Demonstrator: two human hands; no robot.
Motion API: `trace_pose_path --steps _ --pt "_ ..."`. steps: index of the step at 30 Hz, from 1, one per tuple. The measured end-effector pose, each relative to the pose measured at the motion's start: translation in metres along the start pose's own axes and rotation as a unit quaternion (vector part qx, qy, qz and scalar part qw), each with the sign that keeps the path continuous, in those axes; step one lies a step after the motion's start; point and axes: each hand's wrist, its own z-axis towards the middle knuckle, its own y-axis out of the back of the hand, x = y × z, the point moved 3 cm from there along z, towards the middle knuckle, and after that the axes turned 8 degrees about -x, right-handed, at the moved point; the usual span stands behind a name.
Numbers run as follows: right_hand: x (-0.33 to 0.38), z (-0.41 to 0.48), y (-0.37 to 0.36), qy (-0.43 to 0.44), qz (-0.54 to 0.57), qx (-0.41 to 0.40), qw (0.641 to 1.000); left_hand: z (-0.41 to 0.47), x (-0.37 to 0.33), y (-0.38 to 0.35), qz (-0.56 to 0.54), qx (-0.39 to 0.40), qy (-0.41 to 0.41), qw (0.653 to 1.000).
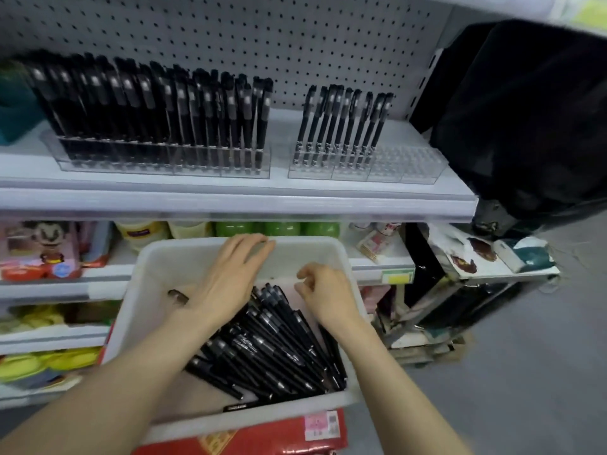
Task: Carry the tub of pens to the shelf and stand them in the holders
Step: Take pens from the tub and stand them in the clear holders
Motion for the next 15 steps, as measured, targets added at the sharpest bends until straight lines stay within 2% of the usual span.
trace_pose_path --steps 6,9,15 --pt "-0.009 -0.012 -0.021 -0.051 -0.013 0.058 0.997 -0.001 -0.006 -0.002 -0.025 -0.013 0.026 0.999" --pt "-0.007 -0.011 -0.026 -0.036 -0.073 0.1 0.992 -0.001 -0.006 0.0 -0.024 -0.01 0.032 0.999" --pt "-0.008 -0.004 -0.026 -0.046 -0.132 0.079 0.987 0.0 -0.007 0.0 -0.024 -0.005 0.035 0.999"
